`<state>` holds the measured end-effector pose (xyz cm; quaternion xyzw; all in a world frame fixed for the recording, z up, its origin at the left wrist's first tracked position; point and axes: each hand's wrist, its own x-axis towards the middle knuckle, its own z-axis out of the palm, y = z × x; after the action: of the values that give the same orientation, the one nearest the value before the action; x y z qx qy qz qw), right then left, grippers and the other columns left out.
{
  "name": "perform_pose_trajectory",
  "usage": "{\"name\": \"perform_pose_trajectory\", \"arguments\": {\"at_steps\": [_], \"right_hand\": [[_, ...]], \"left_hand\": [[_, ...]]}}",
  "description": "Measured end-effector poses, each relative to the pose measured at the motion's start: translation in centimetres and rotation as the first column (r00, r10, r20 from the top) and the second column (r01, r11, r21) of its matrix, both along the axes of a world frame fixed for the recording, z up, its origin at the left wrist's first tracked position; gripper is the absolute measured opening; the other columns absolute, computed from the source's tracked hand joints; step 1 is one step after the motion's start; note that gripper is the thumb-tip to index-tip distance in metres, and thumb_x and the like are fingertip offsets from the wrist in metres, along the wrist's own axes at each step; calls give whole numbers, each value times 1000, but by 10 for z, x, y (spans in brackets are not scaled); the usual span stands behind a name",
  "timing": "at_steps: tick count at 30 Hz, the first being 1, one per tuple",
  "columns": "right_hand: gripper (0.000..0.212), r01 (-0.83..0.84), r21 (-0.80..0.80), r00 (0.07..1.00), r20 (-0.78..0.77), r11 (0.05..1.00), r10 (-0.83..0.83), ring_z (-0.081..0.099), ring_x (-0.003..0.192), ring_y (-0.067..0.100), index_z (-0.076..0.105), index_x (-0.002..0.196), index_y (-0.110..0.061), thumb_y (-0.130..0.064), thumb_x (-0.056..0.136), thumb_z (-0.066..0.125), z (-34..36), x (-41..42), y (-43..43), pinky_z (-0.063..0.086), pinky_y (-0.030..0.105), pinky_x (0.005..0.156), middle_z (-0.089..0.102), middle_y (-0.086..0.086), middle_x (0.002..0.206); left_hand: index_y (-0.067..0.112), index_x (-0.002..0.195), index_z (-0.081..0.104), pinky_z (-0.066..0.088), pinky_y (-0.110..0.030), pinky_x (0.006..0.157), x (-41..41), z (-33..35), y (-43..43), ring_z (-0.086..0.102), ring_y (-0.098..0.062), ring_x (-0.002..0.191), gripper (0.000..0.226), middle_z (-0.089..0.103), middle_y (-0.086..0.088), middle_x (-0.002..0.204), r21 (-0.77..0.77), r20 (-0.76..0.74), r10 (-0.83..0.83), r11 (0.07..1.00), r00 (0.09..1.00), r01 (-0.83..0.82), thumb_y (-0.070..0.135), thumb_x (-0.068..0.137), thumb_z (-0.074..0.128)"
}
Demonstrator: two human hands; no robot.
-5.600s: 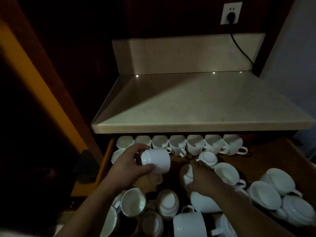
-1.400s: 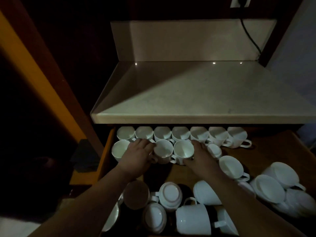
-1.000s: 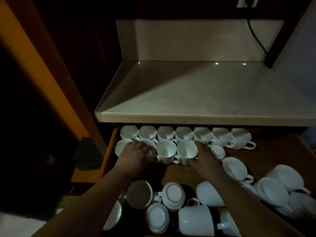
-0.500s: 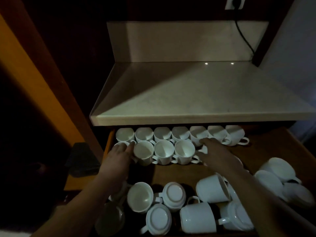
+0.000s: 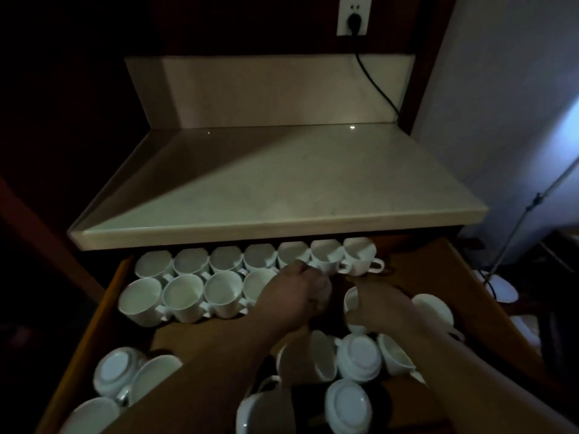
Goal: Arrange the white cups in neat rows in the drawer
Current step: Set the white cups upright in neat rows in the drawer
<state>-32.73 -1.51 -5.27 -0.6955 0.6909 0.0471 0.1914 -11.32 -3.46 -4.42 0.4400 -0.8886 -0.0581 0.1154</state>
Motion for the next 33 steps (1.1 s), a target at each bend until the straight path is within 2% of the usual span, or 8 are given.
{"name": "perform_pose_trajectory", "arguments": {"at_steps": [7,14,20,24,26,28,31,33], "right_hand": [[76,-33,5,999,-1,999,33,59,121,26,46,139,-11,-62,86,66,1,-40,-7,49,33,88,58,10,134],[62,-113,-64,986,120,992,120,57,124,25,48,141,-17,-55,93,60,11,-50,-7,52,37,95,58,10,137],[70,-58,-41,880,470,997,70,55,126,13,46,148,-28,-53,88,71,27,-45,-18,47,30,94,54,-8,142],[77,-35,56,650,760,998,-19,58,126,9,45,148,-35,-39,82,83,42,-32,-23,51,25,101,59,-14,137],[65,-27,91,514,856,995,-65,66,117,11,55,139,-32,-35,81,84,49,-24,-23,55,29,99,69,-10,125],[70,-13,129,416,903,992,-112,68,116,17,59,137,-31,-42,73,85,48,-17,-25,55,44,102,72,-4,125],[77,38,136,493,859,990,-137,66,114,16,56,136,-34,-50,66,85,50,-6,-28,57,43,98,68,-7,126],[66,98,110,630,762,989,-147,65,104,10,52,126,-35,-48,70,85,48,5,-29,57,29,85,64,-8,122]], "left_hand": [[16,142,37,50,-45,88,-50,-27,-5,50,-38,118,67,40,-14,137,124,227,280,942,933,-313,32,83,67],[23,139,38,49,-46,88,-60,-24,-7,46,-36,122,71,41,-10,137,137,271,330,916,904,-376,30,79,75],[27,130,44,52,-33,73,-46,17,3,58,-29,106,71,49,-5,124,249,-82,449,874,890,-418,37,70,81],[31,120,53,54,-15,51,-23,54,21,71,-13,78,56,62,4,112,599,-523,631,750,573,-280,34,74,86],[27,112,57,63,-48,64,-17,61,28,75,-25,83,45,66,-9,113,758,-608,725,652,322,-36,27,77,86],[26,109,60,51,-75,74,-9,55,30,66,-52,97,42,62,-20,119,803,-596,783,573,178,164,24,76,87],[27,119,59,54,-69,82,0,45,24,66,-48,103,54,62,-18,123,816,-577,766,554,284,166,24,73,88],[34,125,55,60,-48,85,3,39,17,72,-21,99,64,66,2,121,719,-534,628,689,566,-87,32,70,89]]}}
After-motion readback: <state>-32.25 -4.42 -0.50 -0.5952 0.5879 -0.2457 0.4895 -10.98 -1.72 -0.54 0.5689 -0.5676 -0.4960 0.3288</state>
